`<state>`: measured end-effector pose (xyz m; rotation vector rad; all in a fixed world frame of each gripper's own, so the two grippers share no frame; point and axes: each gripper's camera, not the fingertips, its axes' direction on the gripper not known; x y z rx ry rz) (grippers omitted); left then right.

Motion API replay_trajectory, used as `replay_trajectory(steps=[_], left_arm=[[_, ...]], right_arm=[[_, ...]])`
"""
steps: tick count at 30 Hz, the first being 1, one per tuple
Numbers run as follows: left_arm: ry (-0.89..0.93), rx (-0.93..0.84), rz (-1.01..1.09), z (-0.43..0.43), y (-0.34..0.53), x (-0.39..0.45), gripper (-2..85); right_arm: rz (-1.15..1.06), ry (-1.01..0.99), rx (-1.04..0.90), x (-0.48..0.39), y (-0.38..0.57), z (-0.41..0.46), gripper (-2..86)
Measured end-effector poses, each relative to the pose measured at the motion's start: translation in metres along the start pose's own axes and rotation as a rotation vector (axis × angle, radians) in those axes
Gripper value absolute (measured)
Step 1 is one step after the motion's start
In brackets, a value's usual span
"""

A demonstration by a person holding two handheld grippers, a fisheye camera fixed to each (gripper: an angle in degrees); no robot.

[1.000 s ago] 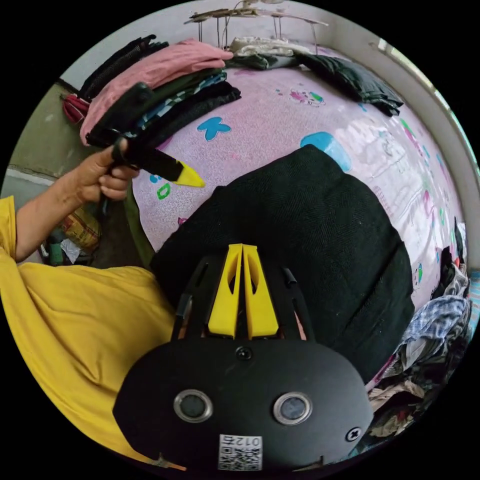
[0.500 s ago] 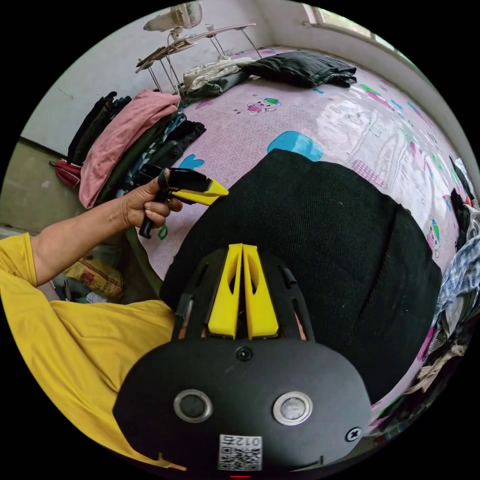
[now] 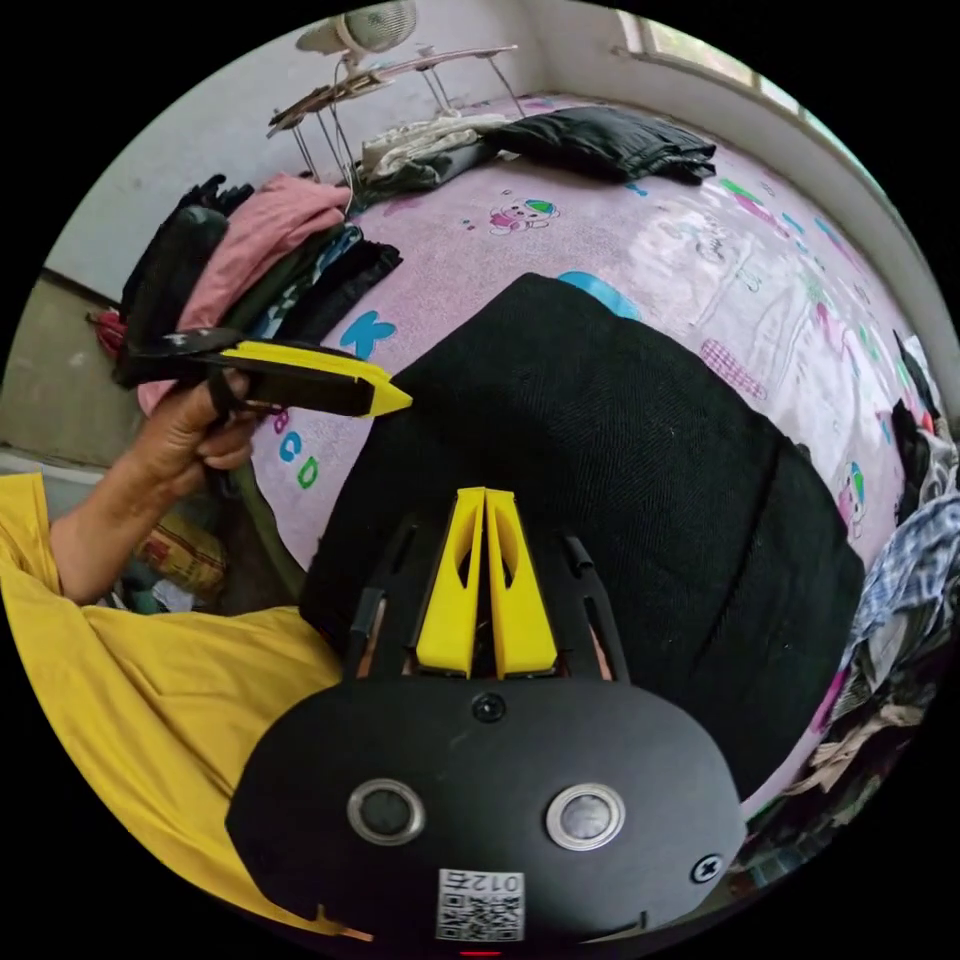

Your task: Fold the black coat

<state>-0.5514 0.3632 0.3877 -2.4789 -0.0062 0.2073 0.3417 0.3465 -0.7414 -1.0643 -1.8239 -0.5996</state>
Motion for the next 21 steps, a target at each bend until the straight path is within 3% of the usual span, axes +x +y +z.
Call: replay_trajectory(steps=[4, 8, 10, 13, 17, 21], left_arm=[[-0.294, -0.019, -0.095, 0.019, 0.007, 0.004, 0.1], [0.011, -0.015, -0.223, 0.04, 0.02, -0.038, 0.7], [0.067, 0.003, -0.228, 0.04, 0.025, -0.042, 1.5], [0.142, -0.018, -0.203, 0.047, 0.031, -0.034, 4.9], [0.412, -0.102, -0.211, 0.088, 0.036, -0.02, 8.3], [0.368, -0.165, -0.211, 0.13, 0.039, -0.003, 7.1]], right_arm=[[-0.067, 0.125, -0.105, -0.006, -0.016, 0.024, 0.0], [-0.095, 0.138, -0.161, 0.0, -0.024, 0.031, 0.0], [-0.07, 0.097, -0.172, 0.009, -0.026, 0.026, 0.0], [0.021, -0.005, -0.108, 0.027, -0.02, 0.001, 0.0], [0.128, -0.112, -0.026, 0.045, 0.007, -0.031, 0.0], [0.217, -0.181, -0.005, 0.062, 0.03, -0.035, 0.0]])
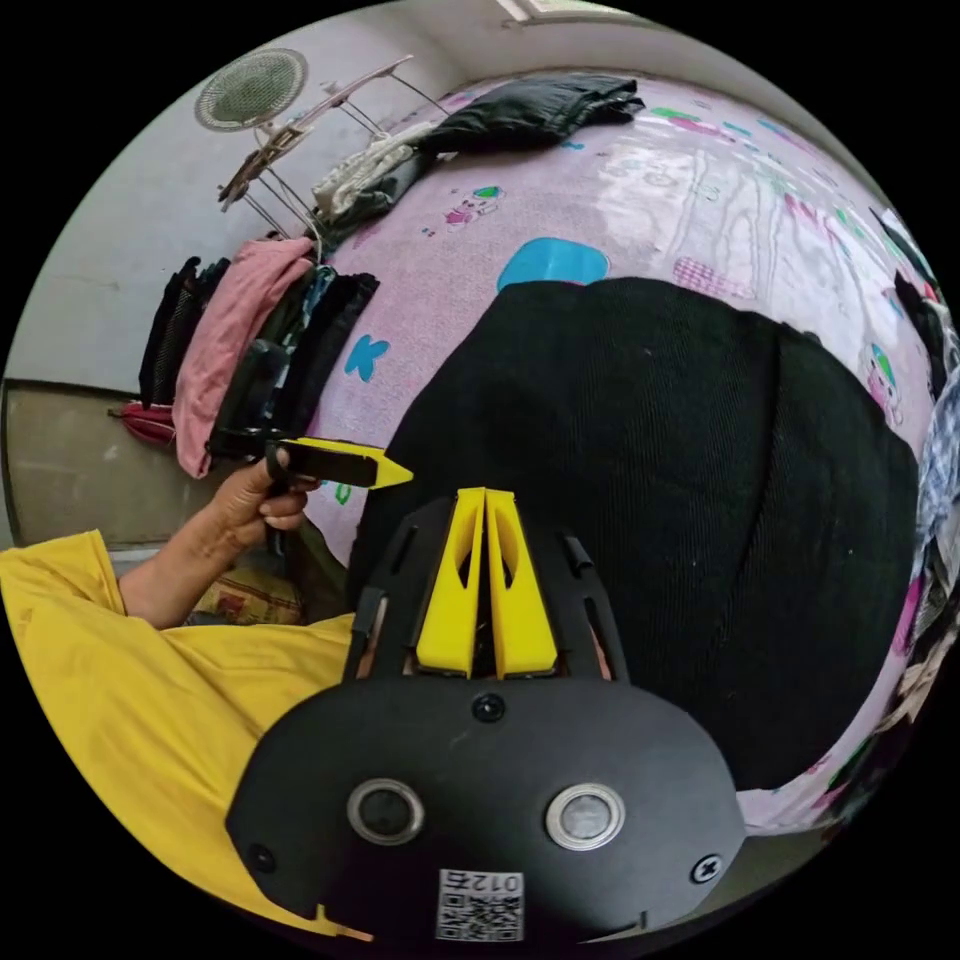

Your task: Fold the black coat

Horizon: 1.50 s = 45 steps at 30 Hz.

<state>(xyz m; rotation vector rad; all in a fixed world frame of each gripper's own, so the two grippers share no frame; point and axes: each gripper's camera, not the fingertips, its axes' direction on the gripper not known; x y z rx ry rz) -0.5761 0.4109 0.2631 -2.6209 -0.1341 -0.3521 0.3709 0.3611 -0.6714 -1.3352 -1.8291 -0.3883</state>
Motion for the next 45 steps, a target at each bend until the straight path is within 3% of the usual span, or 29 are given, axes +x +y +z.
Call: replay_trajectory(steps=[4, 8, 13, 16, 22, 28, 32, 34, 37, 39, 41, 43, 45], left_arm=[[-0.1, 0.044, 0.002, 0.022, 0.006, 0.006, 5.8], [-0.313, 0.148, 0.045, 0.047, 0.026, 0.039, 5.2], [-0.128, 0.179, -0.114, 0.076, 0.034, 0.011, 5.0], [-0.232, 0.195, -0.038, 0.096, 0.04, 0.025, 5.0], [-0.322, 0.184, -0.075, 0.145, 0.044, 0.029, 4.7], [-0.301, 0.203, -0.113, 0.185, 0.054, 0.03, 3.0], [-0.432, 0.401, -0.081, 0.193, 0.087, 0.072, 1.1], [-0.518, 0.471, 0.043, 0.201, 0.1, 0.109, 0.7], [-0.58, 0.357, 0.303, 0.258, 0.097, 0.167, 0.2], [-0.605, 0.09, 0.476, 0.333, 0.085, 0.198, 0.0], [-0.653, -0.019, 0.573, 0.381, 0.087, 0.212, -0.1], [-0.649, -0.152, 0.605, 0.422, 0.086, 0.21, -0.1], [-0.766, -0.281, 0.562, 0.462, 0.087, 0.191, -0.2]], right_arm=[[-0.009, 0.048, -0.085, 0.012, -0.002, 0.024, 0.0], [-0.035, -0.018, -0.088, 0.021, 0.002, 0.007, -0.1], [0.063, 0.072, 0.114, 0.063, 0.049, -0.063, 0.0], [0.209, 0.173, 0.212, 0.108, 0.087, -0.094, 0.0], [0.218, 0.288, 0.025, 0.164, 0.11, -0.062, 0.0], [0.106, 0.331, 0.05, 0.164, 0.131, -0.051, 0.0], [0.101, 0.14, 0.126, 0.183, 0.165, -0.084, 0.1], [0.061, 0.051, 0.209, 0.183, 0.188, -0.109, 0.3], [-0.137, 0.015, 0.271, 0.154, 0.223, -0.132, 0.3], [-0.274, -0.028, 0.216, 0.131, 0.239, -0.127, 0.2], [-0.418, -0.038, 0.143, 0.109, 0.259, -0.108, 0.1], [-0.456, 0.006, 0.09, 0.101, 0.268, -0.091, 0.0], [-0.483, 0.081, 0.045, 0.099, 0.274, -0.073, 0.0]])
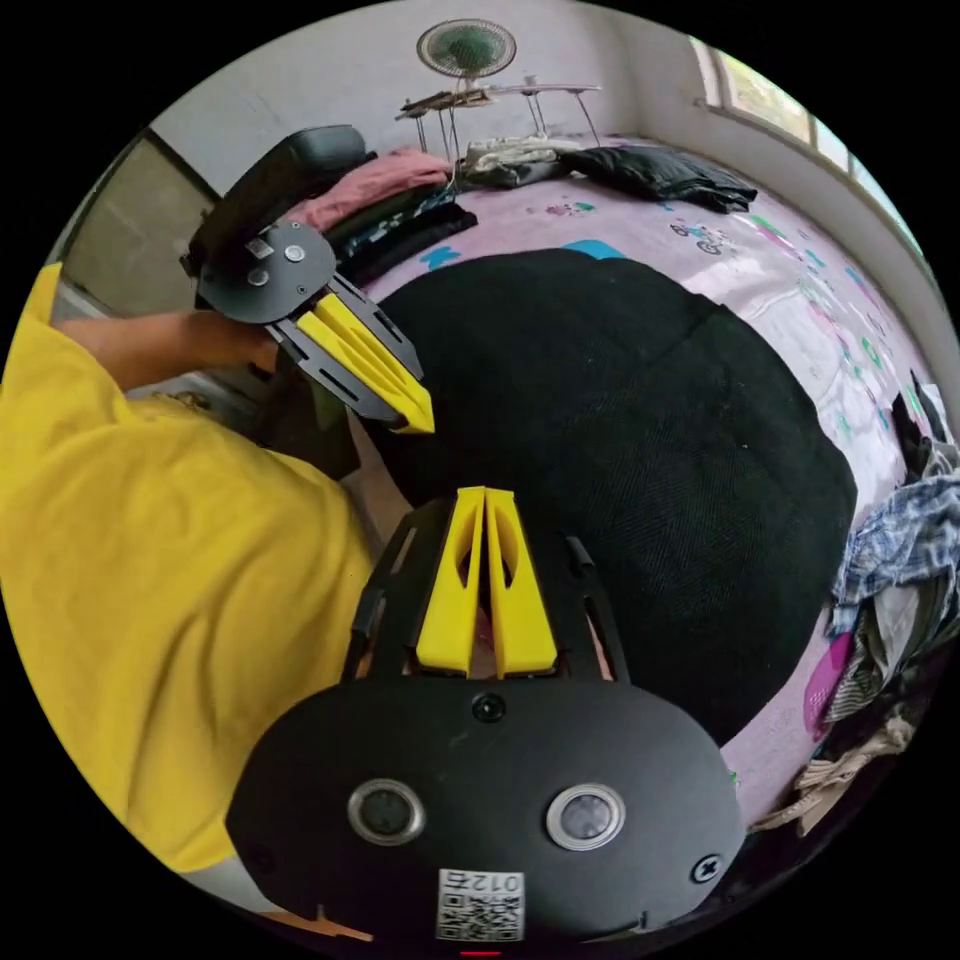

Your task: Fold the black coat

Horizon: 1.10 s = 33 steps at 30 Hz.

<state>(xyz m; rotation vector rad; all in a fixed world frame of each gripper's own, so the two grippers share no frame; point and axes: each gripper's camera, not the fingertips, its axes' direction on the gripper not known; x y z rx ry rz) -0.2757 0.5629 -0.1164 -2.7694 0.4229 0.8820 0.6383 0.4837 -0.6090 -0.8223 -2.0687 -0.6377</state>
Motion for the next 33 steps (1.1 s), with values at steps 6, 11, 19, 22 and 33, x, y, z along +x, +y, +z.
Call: replay_trajectory(steps=[6, 11, 19, 22, 33], left_arm=[[-0.032, -0.009, -0.043, 0.04, 0.007, 0.01, -0.1], [-0.002, 0.024, -0.061, 0.056, 0.007, 0.012, -0.1], [0.132, 0.085, -0.254, 0.03, 0.014, -0.018, 0.2], [-0.011, 0.19, -0.414, 0.0, 0.03, -0.037, 0.3], [-0.273, 0.03, -0.437, 0.018, 0.048, -0.105, 0.8]], right_arm=[[-0.07, 0.133, -0.133, -0.02, 0.006, 0.029, 0.3], [-0.17, 0.24, -0.166, -0.037, 0.015, 0.041, 0.4], [-0.072, 0.003, -0.177, 0.003, 0.018, 0.019, 0.1], [-0.042, -0.024, -0.169, 0.01, 0.022, 0.012, 0.1], [0.093, 0.039, -0.155, 0.014, 0.027, -0.016, 0.1]])
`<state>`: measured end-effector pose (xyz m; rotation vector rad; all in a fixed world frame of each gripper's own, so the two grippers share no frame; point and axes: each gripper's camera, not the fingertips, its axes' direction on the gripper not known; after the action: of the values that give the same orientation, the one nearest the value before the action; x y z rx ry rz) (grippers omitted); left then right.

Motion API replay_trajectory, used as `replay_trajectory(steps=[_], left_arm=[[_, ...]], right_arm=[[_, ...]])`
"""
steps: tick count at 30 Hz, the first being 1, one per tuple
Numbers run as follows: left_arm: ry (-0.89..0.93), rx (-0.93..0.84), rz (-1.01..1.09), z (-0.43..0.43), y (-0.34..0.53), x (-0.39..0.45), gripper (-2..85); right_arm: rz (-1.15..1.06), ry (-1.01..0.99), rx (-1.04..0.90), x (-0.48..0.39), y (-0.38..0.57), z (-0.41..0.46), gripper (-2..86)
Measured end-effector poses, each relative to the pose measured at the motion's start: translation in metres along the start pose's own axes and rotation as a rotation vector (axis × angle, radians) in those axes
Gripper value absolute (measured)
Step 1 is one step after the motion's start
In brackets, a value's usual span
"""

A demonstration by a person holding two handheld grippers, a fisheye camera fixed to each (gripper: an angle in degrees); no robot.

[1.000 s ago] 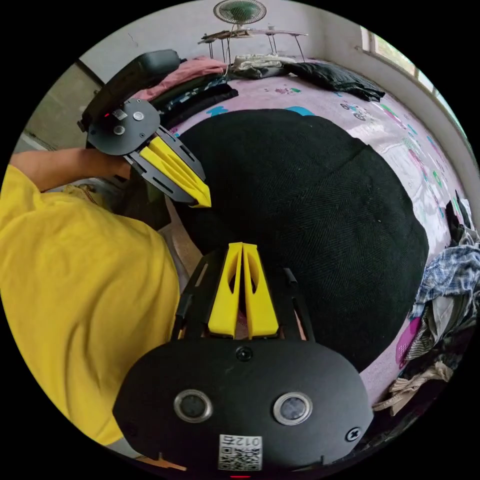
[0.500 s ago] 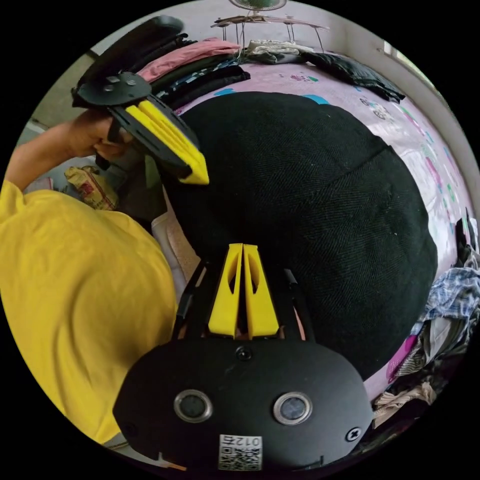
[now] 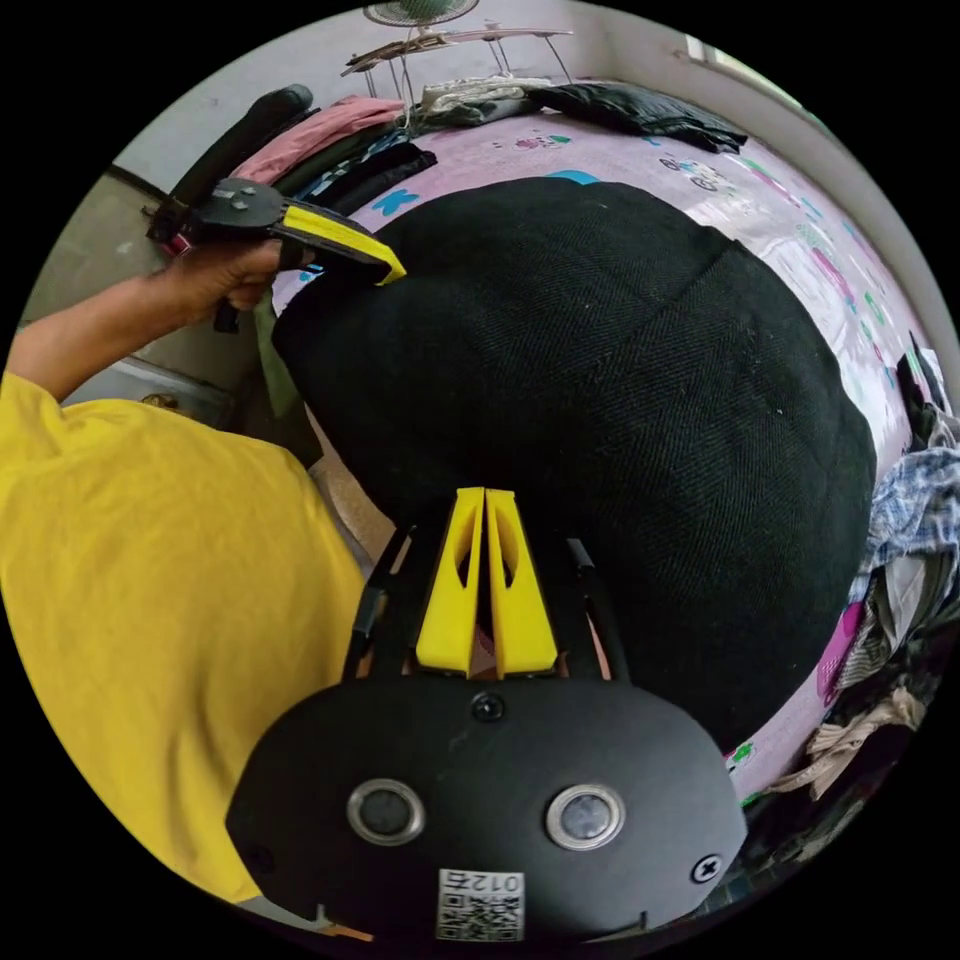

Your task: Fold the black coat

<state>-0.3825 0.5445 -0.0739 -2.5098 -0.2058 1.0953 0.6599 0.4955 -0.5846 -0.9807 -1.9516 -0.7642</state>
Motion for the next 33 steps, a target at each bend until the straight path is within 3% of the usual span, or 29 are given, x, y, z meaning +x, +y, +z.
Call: replay_trajectory(steps=[2, 5, 9, 14, 23, 28, 31, 33], left_arm=[[0.044, 0.011, -0.001, -0.006, 0.001, -0.017, 1.2], [0.258, 0.08, -0.186, -0.028, 0.016, -0.073, 2.7], [0.246, 0.114, -0.429, -0.051, 0.051, -0.151, 12.3], [0.586, 0.022, -0.466, -0.019, 0.061, -0.214, 17.1], [0.924, 0.022, -0.458, 0.011, 0.061, -0.283, 16.9], [0.959, 0.012, -0.432, 0.007, 0.053, -0.313, 15.2], [0.941, 0.009, -0.415, -0.005, 0.05, -0.328, 14.6], [0.929, 0.004, -0.414, -0.013, 0.047, -0.338, 14.3]], right_arm=[[0.069, -0.022, 0.014, 0.007, 0.004, -0.01, 0.1], [0.175, -0.06, 0.063, 0.018, 0.015, -0.025, 0.1], [0.229, -0.052, 0.097, 0.024, 0.023, -0.038, 0.0], [0.194, -0.068, 0.037, 0.041, 0.019, -0.062, 0.1], [0.215, -0.175, 0.014, 0.086, 0.029, -0.111, 0.1], [0.279, -0.278, 0.136, 0.13, 0.058, -0.169, 0.6], [0.46, -0.125, 0.29, 0.185, 0.108, -0.231, 1.8], [0.632, -0.148, 0.396, 0.232, 0.151, -0.263, 4.2]])
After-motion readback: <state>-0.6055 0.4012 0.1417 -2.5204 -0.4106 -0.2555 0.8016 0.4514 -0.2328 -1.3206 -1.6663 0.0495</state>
